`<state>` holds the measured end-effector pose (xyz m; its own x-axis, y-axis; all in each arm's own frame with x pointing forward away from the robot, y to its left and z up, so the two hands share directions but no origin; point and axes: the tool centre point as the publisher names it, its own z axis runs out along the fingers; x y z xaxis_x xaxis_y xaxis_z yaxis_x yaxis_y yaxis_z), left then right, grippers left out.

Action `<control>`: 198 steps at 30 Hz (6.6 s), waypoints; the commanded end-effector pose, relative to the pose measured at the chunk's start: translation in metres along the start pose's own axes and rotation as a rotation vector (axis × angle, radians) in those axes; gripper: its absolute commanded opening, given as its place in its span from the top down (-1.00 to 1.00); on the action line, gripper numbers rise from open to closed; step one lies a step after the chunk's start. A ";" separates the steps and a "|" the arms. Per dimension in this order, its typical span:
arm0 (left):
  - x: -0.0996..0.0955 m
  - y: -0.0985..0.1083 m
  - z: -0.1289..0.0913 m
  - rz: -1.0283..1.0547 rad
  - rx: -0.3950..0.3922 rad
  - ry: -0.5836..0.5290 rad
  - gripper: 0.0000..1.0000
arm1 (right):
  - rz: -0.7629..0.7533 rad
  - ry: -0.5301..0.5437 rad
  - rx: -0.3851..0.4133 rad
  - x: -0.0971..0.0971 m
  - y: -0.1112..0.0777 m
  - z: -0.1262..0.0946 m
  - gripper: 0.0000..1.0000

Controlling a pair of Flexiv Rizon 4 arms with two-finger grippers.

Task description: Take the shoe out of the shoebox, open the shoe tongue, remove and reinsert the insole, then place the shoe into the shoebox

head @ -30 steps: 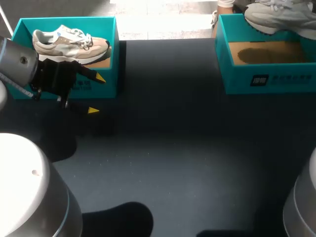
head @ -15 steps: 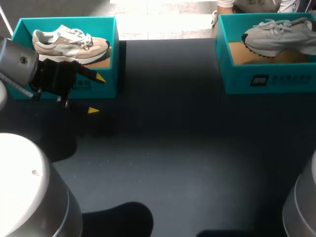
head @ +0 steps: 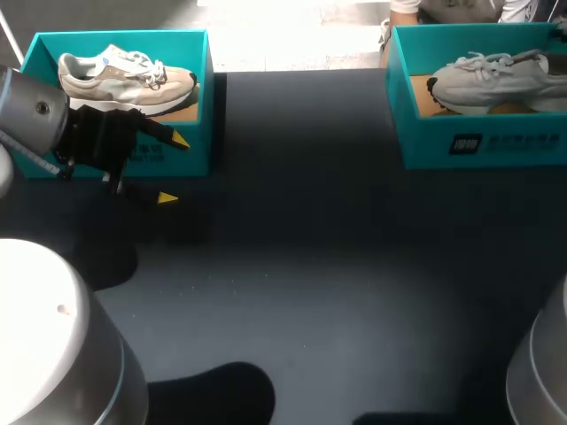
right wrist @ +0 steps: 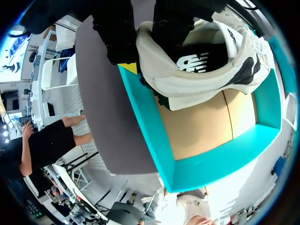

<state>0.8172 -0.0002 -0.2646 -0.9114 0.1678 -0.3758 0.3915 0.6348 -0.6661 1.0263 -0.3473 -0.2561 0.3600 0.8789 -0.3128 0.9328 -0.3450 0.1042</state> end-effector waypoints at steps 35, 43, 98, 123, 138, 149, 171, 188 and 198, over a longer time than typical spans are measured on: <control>0.001 -0.001 -0.001 0.001 -0.003 0.001 -1.00 | -0.013 -0.049 0.032 0.031 0.005 0.071 1.00; 0.001 -0.001 -0.001 0.001 -0.003 0.001 -1.00 | -0.007 -0.052 0.045 0.035 0.003 0.083 0.83; 0.001 -0.001 -0.001 0.001 -0.003 0.001 -1.00 | -0.082 0.142 -0.095 -0.015 -0.025 -0.055 -1.00; 0.001 -0.001 -0.001 0.001 -0.003 0.001 -1.00 | -0.082 0.142 -0.095 -0.015 -0.025 -0.055 -1.00; 0.001 -0.001 -0.001 0.001 -0.003 0.001 -1.00 | -0.082 0.142 -0.095 -0.015 -0.025 -0.055 -1.00; 0.001 -0.001 -0.001 0.001 -0.003 0.001 -1.00 | -0.082 0.142 -0.095 -0.015 -0.025 -0.055 -1.00; -0.037 0.010 -0.019 0.301 -0.242 0.302 -1.00 | -0.082 0.142 -0.095 -0.015 -0.025 -0.055 -1.00; -0.065 0.046 -0.062 0.796 -0.404 0.680 -1.00 | -0.082 0.142 -0.095 -0.015 -0.025 -0.055 -1.00; -0.068 0.045 -0.064 0.783 -0.392 0.661 -1.00 | -0.082 0.142 -0.095 -0.015 -0.025 -0.055 -1.00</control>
<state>0.8849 0.0665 -0.2334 -0.3505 0.9183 -0.1840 0.9364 0.3397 -0.0884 0.9992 -0.3337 -0.2020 0.2750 0.9428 -0.1885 0.9542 -0.2436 0.1737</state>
